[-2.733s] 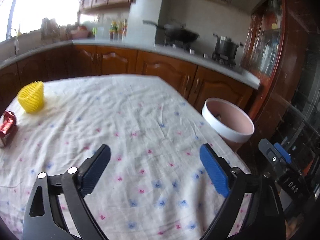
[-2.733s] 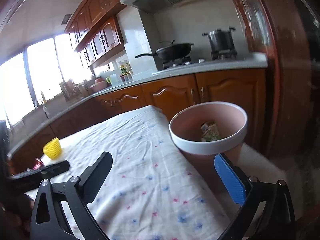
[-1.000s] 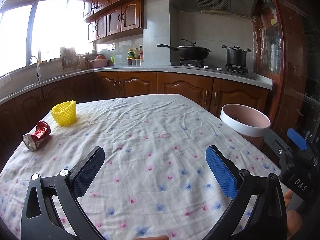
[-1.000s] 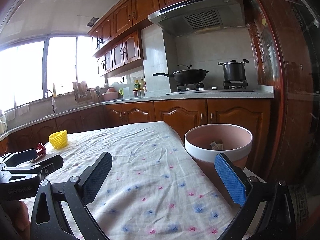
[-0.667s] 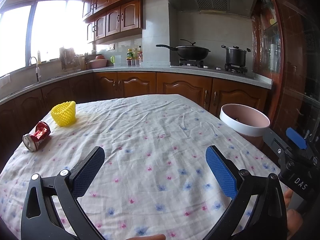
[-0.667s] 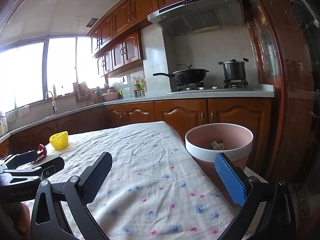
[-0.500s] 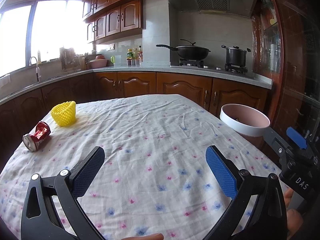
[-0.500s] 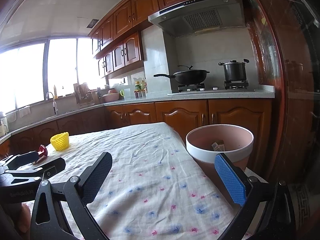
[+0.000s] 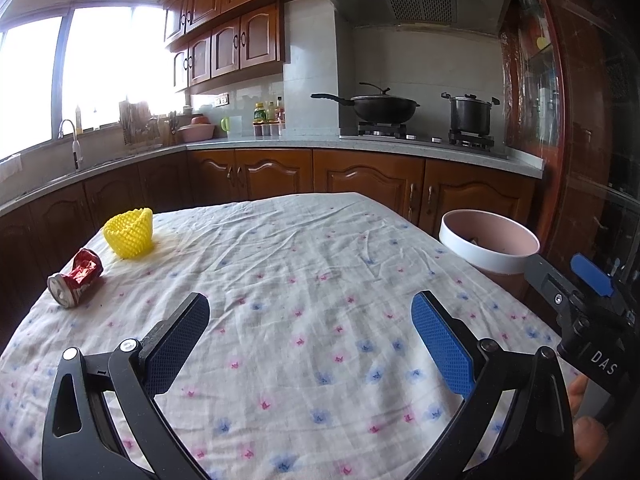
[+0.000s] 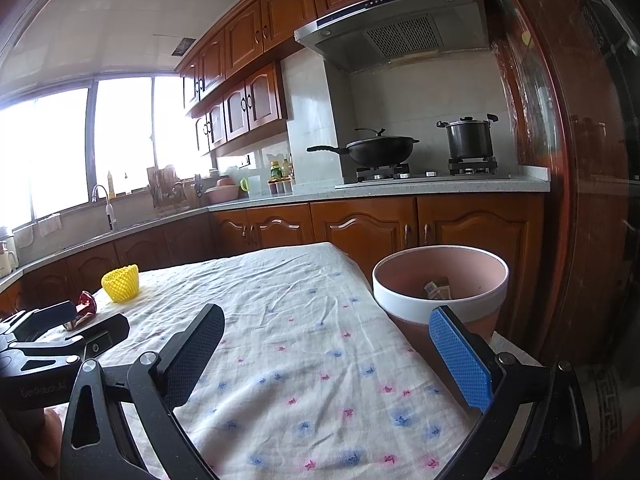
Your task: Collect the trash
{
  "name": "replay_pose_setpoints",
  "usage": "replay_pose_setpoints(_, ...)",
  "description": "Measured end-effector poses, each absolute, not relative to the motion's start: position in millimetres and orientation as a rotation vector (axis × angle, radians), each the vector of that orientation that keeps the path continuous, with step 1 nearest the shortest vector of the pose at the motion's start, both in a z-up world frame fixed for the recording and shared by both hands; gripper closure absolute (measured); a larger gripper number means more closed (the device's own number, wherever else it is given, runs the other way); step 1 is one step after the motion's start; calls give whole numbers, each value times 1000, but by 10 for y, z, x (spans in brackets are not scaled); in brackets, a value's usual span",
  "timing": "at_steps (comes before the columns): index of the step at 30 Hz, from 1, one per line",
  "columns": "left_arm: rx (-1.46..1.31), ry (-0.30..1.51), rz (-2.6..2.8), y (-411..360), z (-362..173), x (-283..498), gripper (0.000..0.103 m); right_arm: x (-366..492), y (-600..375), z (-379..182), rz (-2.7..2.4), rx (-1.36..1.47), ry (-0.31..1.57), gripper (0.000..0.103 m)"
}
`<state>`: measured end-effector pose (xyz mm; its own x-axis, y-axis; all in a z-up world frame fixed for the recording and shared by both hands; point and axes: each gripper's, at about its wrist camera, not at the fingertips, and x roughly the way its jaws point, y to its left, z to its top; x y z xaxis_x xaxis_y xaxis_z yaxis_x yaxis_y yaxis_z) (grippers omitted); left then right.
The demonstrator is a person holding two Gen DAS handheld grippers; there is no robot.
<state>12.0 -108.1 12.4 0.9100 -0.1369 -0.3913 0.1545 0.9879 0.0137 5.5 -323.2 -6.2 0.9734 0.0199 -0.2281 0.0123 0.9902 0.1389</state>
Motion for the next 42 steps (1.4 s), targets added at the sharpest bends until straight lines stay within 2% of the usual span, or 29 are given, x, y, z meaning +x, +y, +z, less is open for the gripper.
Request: replay_pose_setpoints(42,45,414,-171,-1092,111,163,0,71,-3201,-70,9,142,240,0)
